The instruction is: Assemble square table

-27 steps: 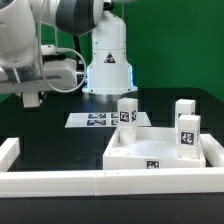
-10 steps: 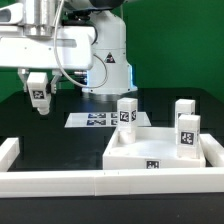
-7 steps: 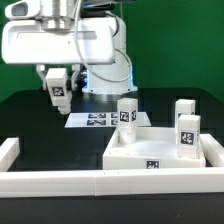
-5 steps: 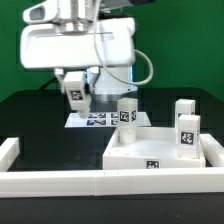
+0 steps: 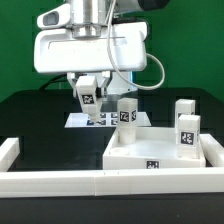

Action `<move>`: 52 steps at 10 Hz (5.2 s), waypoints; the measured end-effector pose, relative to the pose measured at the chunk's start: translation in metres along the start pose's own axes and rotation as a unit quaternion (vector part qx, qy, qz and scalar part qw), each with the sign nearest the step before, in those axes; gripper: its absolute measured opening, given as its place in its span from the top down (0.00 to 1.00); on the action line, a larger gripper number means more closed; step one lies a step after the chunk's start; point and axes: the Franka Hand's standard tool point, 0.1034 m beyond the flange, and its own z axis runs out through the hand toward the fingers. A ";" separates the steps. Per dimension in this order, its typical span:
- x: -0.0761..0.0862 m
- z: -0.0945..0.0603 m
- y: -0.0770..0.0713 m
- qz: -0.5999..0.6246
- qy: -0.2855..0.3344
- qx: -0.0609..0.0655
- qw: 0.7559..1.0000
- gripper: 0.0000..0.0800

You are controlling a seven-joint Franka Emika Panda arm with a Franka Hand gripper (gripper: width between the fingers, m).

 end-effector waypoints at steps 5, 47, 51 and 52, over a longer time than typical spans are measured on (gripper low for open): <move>0.014 -0.003 -0.028 -0.002 0.120 -0.023 0.993 0.64; 0.023 0.057 -0.065 -0.047 0.106 -0.020 0.993 0.64; 0.023 0.057 -0.065 -0.047 0.106 -0.020 0.993 0.31; 0.023 0.057 -0.065 -0.047 0.106 -0.020 0.993 0.23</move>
Offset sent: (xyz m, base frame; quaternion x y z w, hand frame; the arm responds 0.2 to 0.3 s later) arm 0.0284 0.0389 0.0043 0.0582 0.1348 0.0534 0.9877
